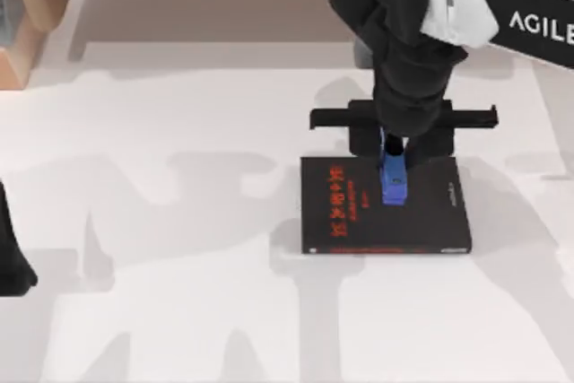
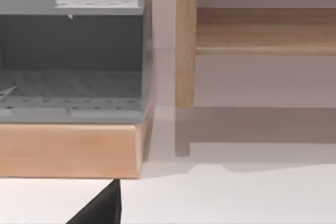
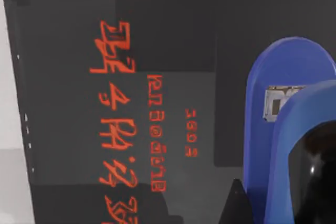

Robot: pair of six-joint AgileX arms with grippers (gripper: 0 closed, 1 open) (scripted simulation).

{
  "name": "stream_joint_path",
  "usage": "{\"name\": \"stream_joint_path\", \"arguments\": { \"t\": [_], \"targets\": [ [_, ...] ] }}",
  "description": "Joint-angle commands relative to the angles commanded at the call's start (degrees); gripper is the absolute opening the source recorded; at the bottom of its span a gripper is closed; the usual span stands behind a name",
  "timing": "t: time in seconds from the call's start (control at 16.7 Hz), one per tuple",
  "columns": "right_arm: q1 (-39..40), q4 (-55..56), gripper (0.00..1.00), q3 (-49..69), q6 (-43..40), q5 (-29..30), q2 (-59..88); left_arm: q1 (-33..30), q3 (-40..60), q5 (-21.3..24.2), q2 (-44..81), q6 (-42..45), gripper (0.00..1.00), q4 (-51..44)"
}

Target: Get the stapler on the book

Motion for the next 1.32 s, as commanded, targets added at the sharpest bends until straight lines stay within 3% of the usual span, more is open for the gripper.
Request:
{"name": "stream_joint_path", "arguments": {
  "t": [0.9,1.32],
  "targets": [
    [0.0,5.9,0.0,-4.1,-0.1,0.0,2.1,0.0,0.0,0.0,0.0,0.0,1.0,0.0],
    [0.0,5.9,0.53,-4.1,-0.1,0.0,2.1,0.0,0.0,0.0,0.0,0.0,1.0,0.0]
  ]
}}
